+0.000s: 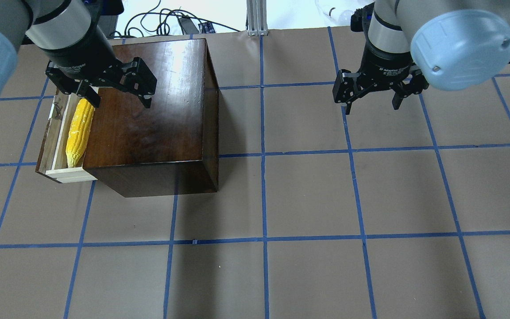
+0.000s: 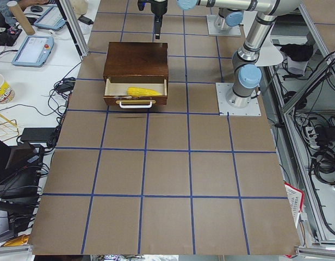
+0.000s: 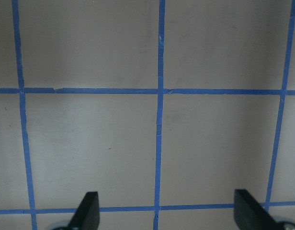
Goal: Open drawer and put corn inside
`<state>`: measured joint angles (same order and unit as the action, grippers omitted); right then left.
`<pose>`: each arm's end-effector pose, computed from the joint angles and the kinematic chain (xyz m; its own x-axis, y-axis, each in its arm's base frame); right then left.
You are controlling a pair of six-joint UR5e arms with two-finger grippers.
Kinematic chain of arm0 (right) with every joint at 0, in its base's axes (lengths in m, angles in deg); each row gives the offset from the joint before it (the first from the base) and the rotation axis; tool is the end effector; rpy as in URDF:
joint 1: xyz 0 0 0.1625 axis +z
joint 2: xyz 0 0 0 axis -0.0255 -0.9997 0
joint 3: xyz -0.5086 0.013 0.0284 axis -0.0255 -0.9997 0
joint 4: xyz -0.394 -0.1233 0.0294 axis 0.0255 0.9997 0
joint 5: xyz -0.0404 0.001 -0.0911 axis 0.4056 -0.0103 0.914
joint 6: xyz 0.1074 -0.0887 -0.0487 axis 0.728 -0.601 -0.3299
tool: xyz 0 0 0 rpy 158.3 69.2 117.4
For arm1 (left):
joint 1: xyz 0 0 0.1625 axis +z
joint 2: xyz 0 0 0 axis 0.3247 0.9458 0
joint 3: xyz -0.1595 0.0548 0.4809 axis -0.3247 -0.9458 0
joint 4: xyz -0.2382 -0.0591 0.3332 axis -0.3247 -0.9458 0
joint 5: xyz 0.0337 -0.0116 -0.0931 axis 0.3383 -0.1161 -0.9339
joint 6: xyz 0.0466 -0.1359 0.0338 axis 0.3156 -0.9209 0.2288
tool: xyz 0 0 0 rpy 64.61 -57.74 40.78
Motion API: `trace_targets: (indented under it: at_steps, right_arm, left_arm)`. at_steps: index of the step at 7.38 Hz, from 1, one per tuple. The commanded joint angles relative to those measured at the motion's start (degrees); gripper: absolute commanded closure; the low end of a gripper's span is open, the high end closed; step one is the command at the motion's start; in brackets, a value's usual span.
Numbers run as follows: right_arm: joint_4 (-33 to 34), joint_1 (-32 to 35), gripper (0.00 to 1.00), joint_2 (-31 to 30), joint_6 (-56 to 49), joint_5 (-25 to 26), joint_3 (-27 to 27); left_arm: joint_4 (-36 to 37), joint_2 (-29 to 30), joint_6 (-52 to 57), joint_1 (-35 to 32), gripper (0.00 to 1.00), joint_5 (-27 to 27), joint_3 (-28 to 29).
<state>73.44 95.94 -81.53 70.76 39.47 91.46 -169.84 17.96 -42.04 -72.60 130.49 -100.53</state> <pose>0.1644 -0.5186 0.4799 -0.9973 -0.0244 0.0697 -0.0216 0.9989 0.0406 -0.1445 -0.4816 0.5513 -0.9982 0.0589 -0.0139 0.0594 0.9972 -0.0453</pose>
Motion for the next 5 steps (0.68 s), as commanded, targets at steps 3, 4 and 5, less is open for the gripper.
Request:
trace_targets:
  at_steps: [3, 4, 5]
  right_arm:
    - [0.0, 0.0, 0.0, 0.0, 0.0, 0.01, -0.01]
    - [0.0, 0.0, 0.0, 0.0, 0.0, 0.01, -0.01]
    - [0.0, 0.0, 0.0, 0.0, 0.0, 0.01, 0.08]
  left_arm:
    - [-0.34, -0.4, -0.02, -0.2, 0.0, -0.01, -0.04]
    - [-0.34, -0.49, -0.02, -0.2, 0.0, -0.01, -0.04]
    - [-0.34, -0.4, -0.02, -0.2, 0.0, -0.01, 0.05]
